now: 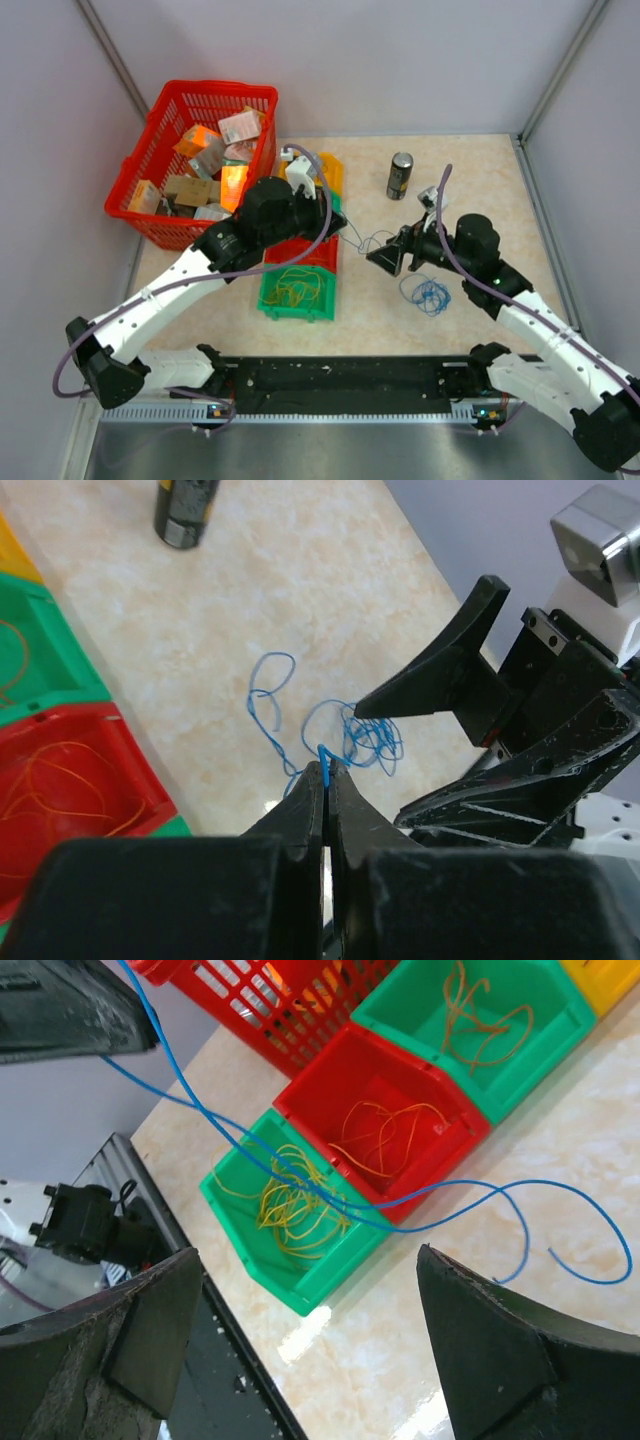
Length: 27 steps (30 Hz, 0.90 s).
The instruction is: Untangle the cables
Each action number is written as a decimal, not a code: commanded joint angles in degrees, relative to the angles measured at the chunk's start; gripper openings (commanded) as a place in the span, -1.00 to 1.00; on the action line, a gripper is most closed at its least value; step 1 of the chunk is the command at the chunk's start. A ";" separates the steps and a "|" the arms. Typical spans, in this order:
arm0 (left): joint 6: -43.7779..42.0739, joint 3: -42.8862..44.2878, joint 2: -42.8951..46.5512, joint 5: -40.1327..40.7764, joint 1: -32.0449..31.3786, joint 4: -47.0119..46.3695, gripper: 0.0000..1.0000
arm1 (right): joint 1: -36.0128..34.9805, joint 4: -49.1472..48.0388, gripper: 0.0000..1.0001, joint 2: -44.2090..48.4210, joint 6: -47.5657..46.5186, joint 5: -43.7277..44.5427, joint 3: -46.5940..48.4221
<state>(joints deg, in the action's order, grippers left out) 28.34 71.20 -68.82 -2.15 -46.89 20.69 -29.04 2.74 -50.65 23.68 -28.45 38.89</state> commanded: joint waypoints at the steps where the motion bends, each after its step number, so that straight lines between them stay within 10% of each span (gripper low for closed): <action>1: 4.97 -0.18 -2.63 -15.32 1.28 -4.51 -1.00 | -0.14 -0.81 0.74 2.40 -2.41 4.19 -1.01; 27: 5.33 2.28 -8.97 -26.68 1.63 -4.96 -1.00 | -0.41 -21.37 0.44 -3.13 2.16 -18.04 -9.18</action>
<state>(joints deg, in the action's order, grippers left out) 33.78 71.05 -77.08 -27.81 -45.58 18.00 -29.10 -11.25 -53.43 24.23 -41.56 30.41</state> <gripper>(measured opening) 0.014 0.708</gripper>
